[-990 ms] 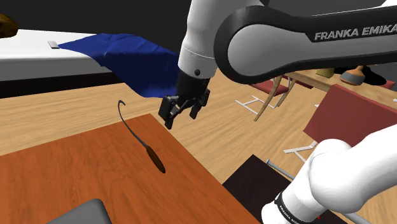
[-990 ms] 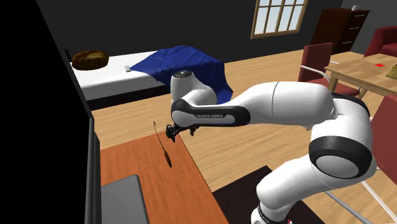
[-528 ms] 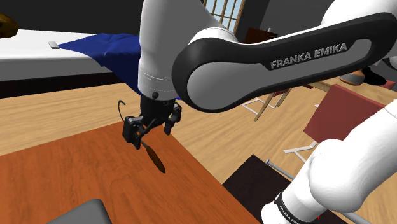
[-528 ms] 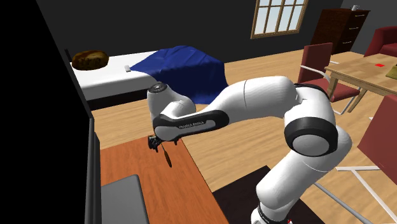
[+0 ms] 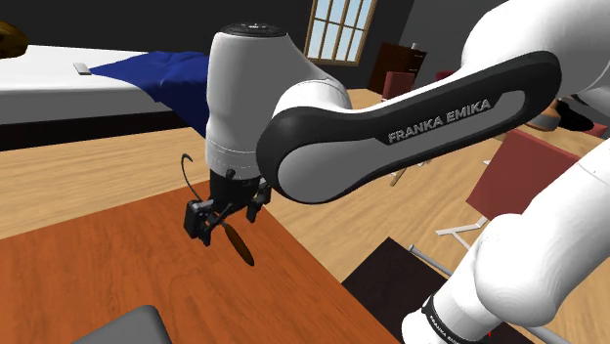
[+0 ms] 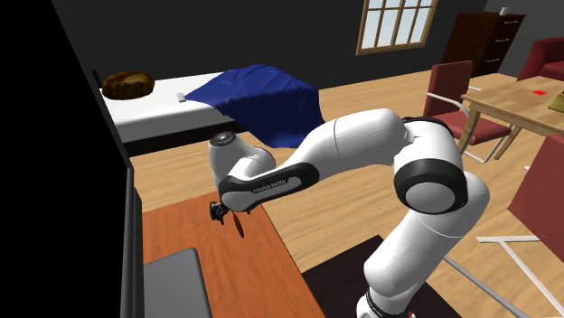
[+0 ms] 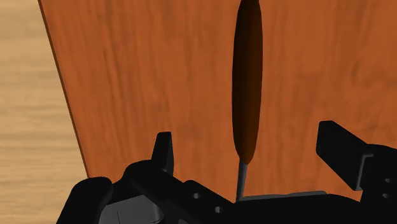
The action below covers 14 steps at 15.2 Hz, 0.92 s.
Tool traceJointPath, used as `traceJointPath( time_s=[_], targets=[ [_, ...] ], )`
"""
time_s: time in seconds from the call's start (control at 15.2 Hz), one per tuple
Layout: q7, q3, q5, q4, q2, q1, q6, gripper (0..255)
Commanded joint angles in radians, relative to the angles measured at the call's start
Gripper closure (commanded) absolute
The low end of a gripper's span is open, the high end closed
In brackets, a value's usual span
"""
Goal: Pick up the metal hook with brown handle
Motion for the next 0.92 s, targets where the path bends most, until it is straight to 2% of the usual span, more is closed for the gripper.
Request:
traceJointPath(
  time_s=[0.0, 0.07, 0.66, 0.86],
  targets=[
    [0.003, 0.001, -0.003, -0.005, 0.004, 0.0, 0.009, 0],
    [0.004, 0.001, -0.004, -0.006, 0.004, 0.0, 0.01, 255],
    [0.003, 0.001, -0.003, -0.005, 0.004, 0.0, 0.009, 255],
    [-0.01, -0.004, 0.011, 0.02, -0.015, 0.001, -0.031, 255]
  ],
)
